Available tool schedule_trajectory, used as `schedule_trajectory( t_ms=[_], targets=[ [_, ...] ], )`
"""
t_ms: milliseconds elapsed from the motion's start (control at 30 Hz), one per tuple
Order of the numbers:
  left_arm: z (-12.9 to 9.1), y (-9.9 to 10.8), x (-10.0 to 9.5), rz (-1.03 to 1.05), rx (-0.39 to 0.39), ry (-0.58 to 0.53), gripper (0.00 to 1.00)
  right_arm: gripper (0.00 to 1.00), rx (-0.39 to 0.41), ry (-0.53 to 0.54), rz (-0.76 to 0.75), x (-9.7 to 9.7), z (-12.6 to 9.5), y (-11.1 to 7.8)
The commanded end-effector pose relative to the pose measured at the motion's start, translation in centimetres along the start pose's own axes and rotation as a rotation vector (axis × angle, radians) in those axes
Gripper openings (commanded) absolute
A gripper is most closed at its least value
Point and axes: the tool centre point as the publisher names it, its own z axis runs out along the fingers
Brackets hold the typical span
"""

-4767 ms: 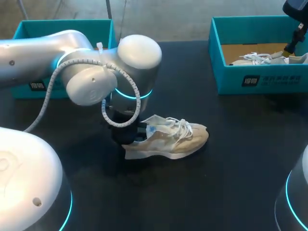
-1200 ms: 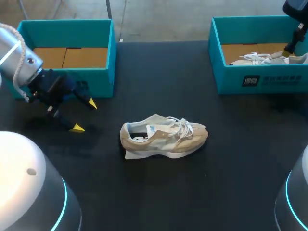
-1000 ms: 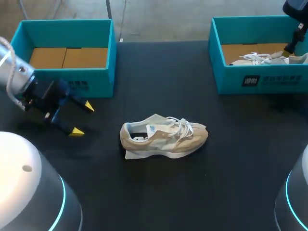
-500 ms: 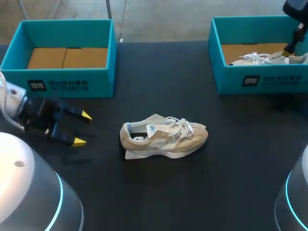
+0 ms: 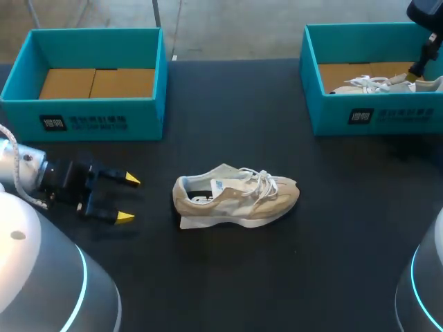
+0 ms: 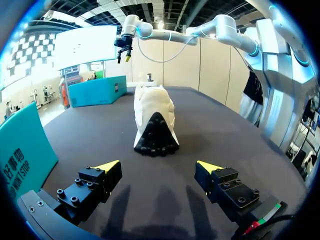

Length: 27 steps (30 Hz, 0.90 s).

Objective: Take the shoe out of the shoebox, open the shoe tongue, remove and reinsert the insole, then place the shoe into the shoebox

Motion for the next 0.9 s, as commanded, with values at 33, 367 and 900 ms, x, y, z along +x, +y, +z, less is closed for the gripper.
schedule_trajectory(
  t_ms=[33,367,900],
  targets=[
    [1.2,0.7,-0.1,-0.015,0.031,-0.015,1.0,1.0,0.0,0.0,0.0,0.0,0.0,0.0],
    [3.2,-0.3,-0.4,-0.011,0.045,-0.017,1.0,1.0,0.0,0.0,0.0,0.0,0.0,0.0],
    [3.2,-0.3,-0.4,-0.011,0.045,-0.017,1.0,1.0,0.0,0.0,0.0,0.0,0.0,0.0]
  ],
)
